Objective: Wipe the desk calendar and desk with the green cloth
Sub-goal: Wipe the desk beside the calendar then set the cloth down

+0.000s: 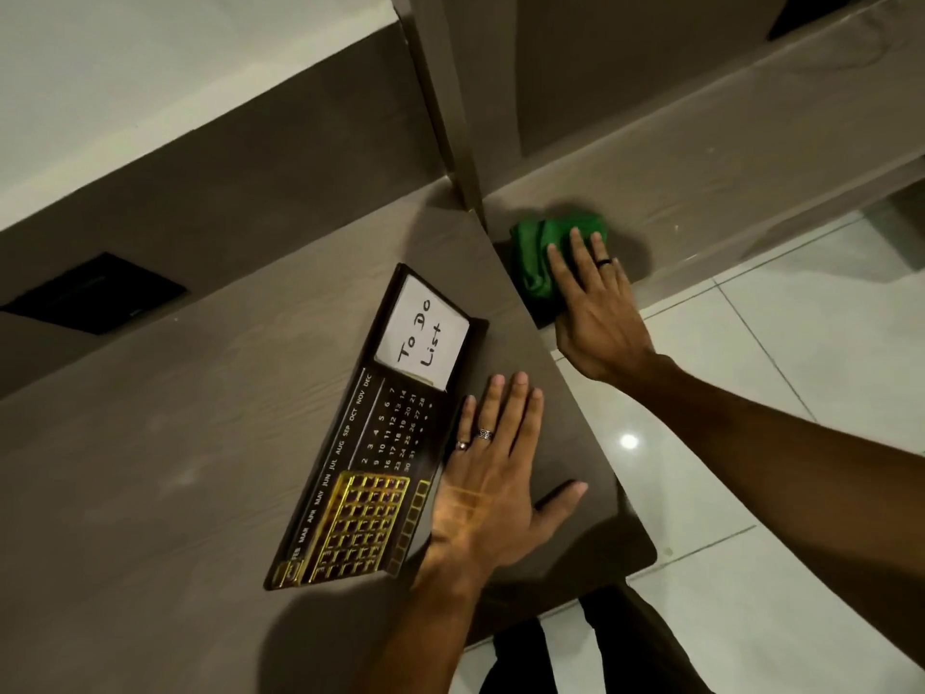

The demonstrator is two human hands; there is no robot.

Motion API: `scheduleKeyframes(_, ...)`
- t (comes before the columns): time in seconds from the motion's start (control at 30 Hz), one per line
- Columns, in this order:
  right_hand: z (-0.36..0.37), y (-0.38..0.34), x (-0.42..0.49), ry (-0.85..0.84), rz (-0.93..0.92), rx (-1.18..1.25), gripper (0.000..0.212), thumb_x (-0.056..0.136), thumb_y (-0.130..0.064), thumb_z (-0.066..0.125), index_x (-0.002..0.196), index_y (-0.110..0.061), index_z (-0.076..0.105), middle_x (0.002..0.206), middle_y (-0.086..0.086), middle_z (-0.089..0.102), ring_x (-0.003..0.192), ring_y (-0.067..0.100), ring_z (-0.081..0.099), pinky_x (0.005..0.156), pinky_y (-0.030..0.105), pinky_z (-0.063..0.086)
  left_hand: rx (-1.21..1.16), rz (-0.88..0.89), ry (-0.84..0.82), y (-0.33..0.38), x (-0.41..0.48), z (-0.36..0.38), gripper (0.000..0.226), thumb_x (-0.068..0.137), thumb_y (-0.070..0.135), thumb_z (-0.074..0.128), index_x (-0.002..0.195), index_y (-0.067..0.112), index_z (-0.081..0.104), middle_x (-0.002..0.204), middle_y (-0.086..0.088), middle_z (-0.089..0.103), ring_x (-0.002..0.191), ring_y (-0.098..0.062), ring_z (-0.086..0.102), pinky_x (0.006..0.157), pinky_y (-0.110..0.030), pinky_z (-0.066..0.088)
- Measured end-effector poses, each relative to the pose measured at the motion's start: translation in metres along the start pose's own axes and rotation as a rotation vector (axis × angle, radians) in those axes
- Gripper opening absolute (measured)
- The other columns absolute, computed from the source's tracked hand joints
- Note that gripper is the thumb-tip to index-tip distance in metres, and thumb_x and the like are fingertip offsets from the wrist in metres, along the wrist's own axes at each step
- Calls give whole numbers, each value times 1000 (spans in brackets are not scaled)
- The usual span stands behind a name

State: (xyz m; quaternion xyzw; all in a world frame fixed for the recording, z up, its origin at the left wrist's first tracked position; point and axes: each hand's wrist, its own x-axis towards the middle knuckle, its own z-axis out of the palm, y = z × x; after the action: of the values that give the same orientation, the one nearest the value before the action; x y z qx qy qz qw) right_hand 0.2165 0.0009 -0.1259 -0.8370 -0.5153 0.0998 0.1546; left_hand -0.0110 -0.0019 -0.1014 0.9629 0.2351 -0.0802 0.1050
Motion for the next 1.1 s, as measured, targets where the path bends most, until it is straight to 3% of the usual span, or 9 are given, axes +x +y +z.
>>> scheduleKeyframes(0.1, -25, -31, 1, 81, -89, 271, 82, 82, -21, 61, 154, -15, 23, 160, 14, 20, 142, 36, 23, 108, 55, 32, 6, -7, -9, 1, 0, -4, 94, 91, 77, 23, 158, 13, 5, 169, -10, 2, 157, -27, -2, 125, -47, -1)
scheduleKeyframes(0.17, -38, -53, 3, -75, -195, 456, 92, 79, -21, 65, 155, -18, 14, 159, 13, 25, 140, 30, 29, 111, 49, 33, -10, -10, -24, 3, -2, -10, 90, 94, 74, 21, 157, 11, 11, 168, -11, 8, 156, -27, 2, 127, -49, 4)
scheduleKeyframes(0.27, -44, -75, 4, -278, -332, 389, 104, 79, -20, 75, 156, -22, 4, 156, 12, 33, 136, 25, 37, 108, 36, 36, 39, 37, -12, 6, -15, -26, 72, 99, 59, 34, 151, 8, 30, 162, -14, 32, 153, -27, 23, 124, -47, 22)
scheduleKeyframes(0.33, -44, -81, 1, -300, -361, 380, 102, 78, -19, 78, 156, -18, 11, 154, 10, 37, 136, 22, 37, 106, 28, 31, 137, 77, 34, 4, -31, -34, 70, 95, 48, 54, 148, 8, 35, 159, -14, 37, 152, -28, 25, 124, -48, 22)
scheduleKeyframes(0.5, -39, -86, -14, -232, -293, 446, 82, 77, -28, 81, 146, -16, 38, 140, 8, 53, 127, 22, 48, 105, 39, 40, 315, -184, 111, -19, -82, -53, 122, 63, 36, 89, 155, 11, 13, 166, -18, -14, 152, -38, -3, 122, -54, -5)
scheduleKeyframes(0.6, -32, -89, -21, -208, -222, 398, 78, 79, -33, 79, 145, -18, 40, 139, 8, 54, 127, 24, 48, 105, 43, 41, 364, -251, 164, -34, -105, -55, 125, 59, 37, 91, 154, 12, 14, 165, -19, -7, 150, -40, 10, 121, -53, -2)
scheduleKeyframes(0.77, -31, -100, -38, -138, -146, 405, 59, 83, -30, 76, 136, -17, 53, 128, 8, 63, 115, 25, 58, 98, 44, 47, 448, -327, 261, -66, -132, -58, 118, 73, 42, 81, 158, 11, 6, 166, -21, -14, 151, -41, 9, 120, -57, 13)
scheduleKeyframes(0.9, -31, -117, -52, -134, -114, 374, 44, 85, -33, 73, 125, -20, 59, 111, 5, 72, 98, 24, 67, 86, 43, 54, 436, -450, 266, -103, -147, -62, 127, 69, 52, 80, 158, 10, -1, 167, -18, -8, 155, -37, 0, 124, -55, 1)
scheduleKeyframes(1.1, -21, -151, -58, -173, -62, 357, 34, 87, -34, 70, 119, -23, 64, 109, 2, 74, 95, 21, 69, 80, 44, 57, 451, -534, 325, -167, -162, -65, 127, 73, 56, 76, 156, 7, -6, 167, -15, -9, 155, -36, 4, 123, -57, 7)
